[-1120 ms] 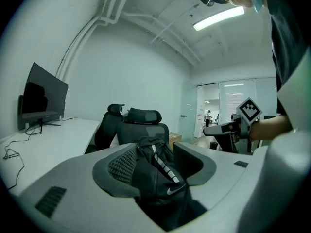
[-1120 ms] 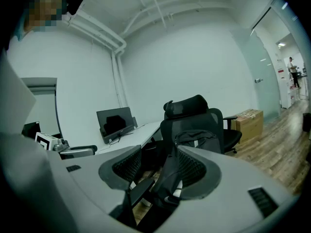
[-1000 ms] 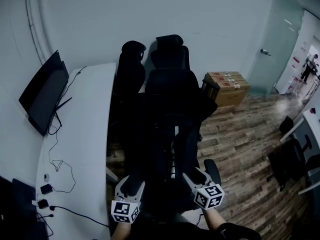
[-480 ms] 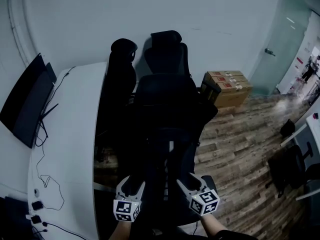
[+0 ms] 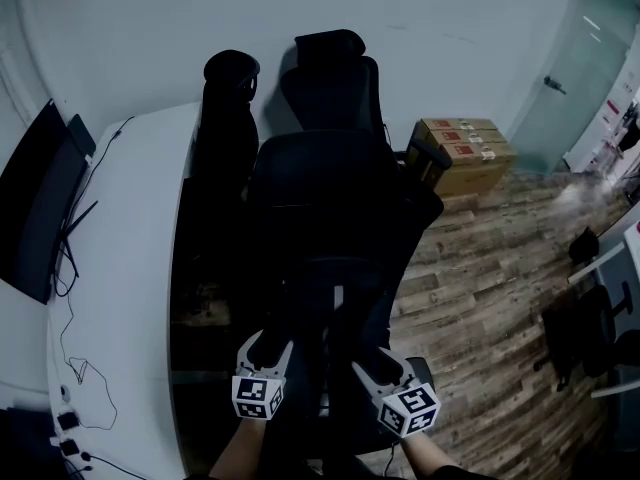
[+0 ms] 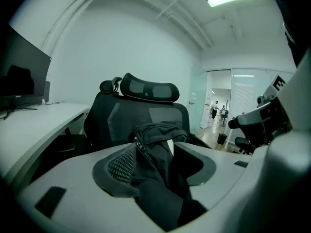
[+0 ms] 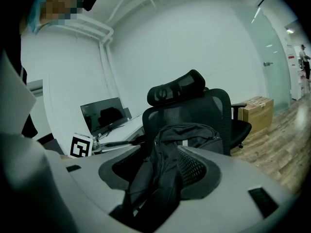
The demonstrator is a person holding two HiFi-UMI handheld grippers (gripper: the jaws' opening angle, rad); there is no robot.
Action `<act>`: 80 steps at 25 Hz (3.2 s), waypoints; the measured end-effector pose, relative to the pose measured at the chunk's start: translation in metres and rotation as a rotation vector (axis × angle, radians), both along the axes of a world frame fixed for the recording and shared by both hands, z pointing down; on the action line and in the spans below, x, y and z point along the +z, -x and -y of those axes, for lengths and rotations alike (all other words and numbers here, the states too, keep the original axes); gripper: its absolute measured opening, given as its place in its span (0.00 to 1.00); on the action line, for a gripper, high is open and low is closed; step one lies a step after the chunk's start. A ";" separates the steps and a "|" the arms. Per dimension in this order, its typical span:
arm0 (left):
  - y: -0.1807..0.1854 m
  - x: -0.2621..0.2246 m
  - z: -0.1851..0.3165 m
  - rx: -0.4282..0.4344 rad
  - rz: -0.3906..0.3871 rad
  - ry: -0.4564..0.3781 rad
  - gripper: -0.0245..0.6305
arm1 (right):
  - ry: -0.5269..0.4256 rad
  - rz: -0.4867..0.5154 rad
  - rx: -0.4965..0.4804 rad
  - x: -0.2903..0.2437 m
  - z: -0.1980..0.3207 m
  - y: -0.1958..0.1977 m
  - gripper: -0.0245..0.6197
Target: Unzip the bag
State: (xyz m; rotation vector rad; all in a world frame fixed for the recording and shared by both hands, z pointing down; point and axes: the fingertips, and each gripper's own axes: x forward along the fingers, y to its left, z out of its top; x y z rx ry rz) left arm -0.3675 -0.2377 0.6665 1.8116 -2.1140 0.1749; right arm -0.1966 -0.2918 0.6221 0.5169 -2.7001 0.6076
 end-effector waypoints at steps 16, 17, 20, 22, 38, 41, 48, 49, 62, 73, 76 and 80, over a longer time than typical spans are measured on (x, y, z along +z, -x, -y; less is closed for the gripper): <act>0.064 0.099 0.127 -0.003 -0.028 0.158 0.48 | 0.116 -0.029 -0.029 0.052 0.037 -0.015 0.37; 0.065 0.100 0.133 0.000 -0.028 0.159 0.48 | 0.117 -0.031 -0.021 0.054 0.040 -0.017 0.37; 0.066 0.102 0.148 0.014 -0.025 0.165 0.48 | 0.116 -0.028 0.002 0.053 0.048 -0.022 0.37; 0.066 0.105 0.154 0.016 -0.024 0.174 0.48 | 0.115 -0.020 0.018 0.052 0.053 -0.026 0.37; 0.012 0.068 0.146 0.143 -0.045 0.144 0.20 | -0.011 -0.001 0.003 0.012 0.051 -0.032 0.37; -0.020 0.048 0.139 0.201 -0.004 0.109 0.18 | -0.060 -0.002 -0.010 -0.006 0.043 -0.037 0.37; -0.088 -0.002 0.104 0.290 0.115 0.033 0.17 | -0.196 -0.052 -0.038 -0.047 0.016 -0.055 0.37; -0.096 -0.009 0.096 0.301 0.126 0.023 0.17 | -0.226 -0.042 -0.041 -0.047 0.012 -0.057 0.37; -0.229 -0.077 0.007 0.524 0.265 -0.086 0.16 | -0.489 -0.095 -0.082 -0.110 -0.055 -0.098 0.37; -0.311 -0.092 -0.057 0.682 0.315 -0.144 0.16 | -0.673 -0.280 -0.074 -0.116 -0.115 -0.141 0.37; -0.329 -0.094 -0.068 0.725 0.332 -0.156 0.16 | -0.746 -0.320 -0.061 -0.117 -0.123 -0.155 0.36; -0.347 -0.093 -0.088 0.777 0.356 -0.161 0.16 | -0.841 -0.404 -0.062 -0.115 -0.133 -0.169 0.36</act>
